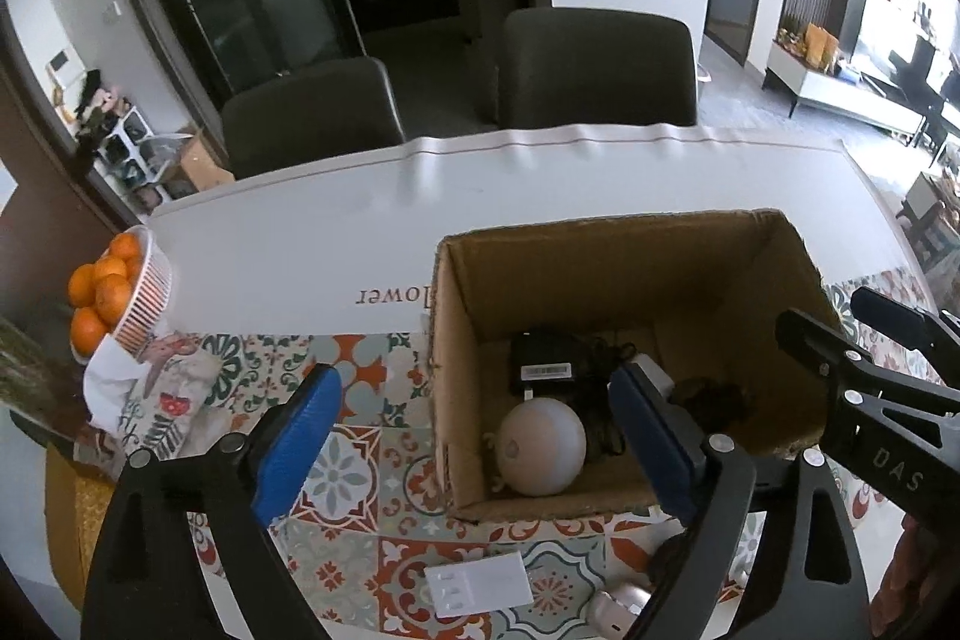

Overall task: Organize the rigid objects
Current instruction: 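Open both grippers and withdraw them from the box toward the table items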

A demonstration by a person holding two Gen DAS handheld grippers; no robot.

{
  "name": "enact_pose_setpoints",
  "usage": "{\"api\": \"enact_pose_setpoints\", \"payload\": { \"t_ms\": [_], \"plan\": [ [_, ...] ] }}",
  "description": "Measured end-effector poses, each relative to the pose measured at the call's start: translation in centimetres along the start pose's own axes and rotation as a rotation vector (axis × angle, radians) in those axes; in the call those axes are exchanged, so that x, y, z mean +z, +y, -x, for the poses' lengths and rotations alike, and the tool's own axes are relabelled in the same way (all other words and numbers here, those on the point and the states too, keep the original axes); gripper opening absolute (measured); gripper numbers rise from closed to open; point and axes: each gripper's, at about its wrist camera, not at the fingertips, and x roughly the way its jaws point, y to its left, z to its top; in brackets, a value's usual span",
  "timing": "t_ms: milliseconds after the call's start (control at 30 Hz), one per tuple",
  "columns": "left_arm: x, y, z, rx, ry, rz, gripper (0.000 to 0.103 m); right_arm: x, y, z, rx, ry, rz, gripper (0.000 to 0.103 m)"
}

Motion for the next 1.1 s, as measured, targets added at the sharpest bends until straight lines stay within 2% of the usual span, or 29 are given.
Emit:
{"api": "enact_pose_setpoints", "payload": {
  "t_ms": [300, 533, 667, 800, 1100],
  "plan": [
    [-1.8, -0.8, 3.6, 0.021, -0.061, 0.014, 0.100, -1.6, -0.6, 3.7, -0.040, -0.036, 0.010, 0.071],
    [-3.8, -1.7, 6.1, -0.023, -0.080, 0.008, 0.101, -3.5, -1.0, 7.3, -0.056, -0.088, 0.020, 0.074],
    [-4.8, -2.2, 7.2, -0.019, -0.096, -0.002, 0.101, -4.6, -1.0, 8.7, -0.078, -0.106, 0.041, 0.075],
    [-6.2, -2.8, 7.9, -0.017, -0.103, -0.011, 0.101, -6.0, -1.3, 9.3, -0.079, -0.099, 0.047, 0.075],
    [-9.5, -4.0, 7.9, -0.048, -0.061, -0.029, 0.101, -9.5, -2.7, 9.1, -0.064, -0.051, 0.023, 0.075]
  ]
}}
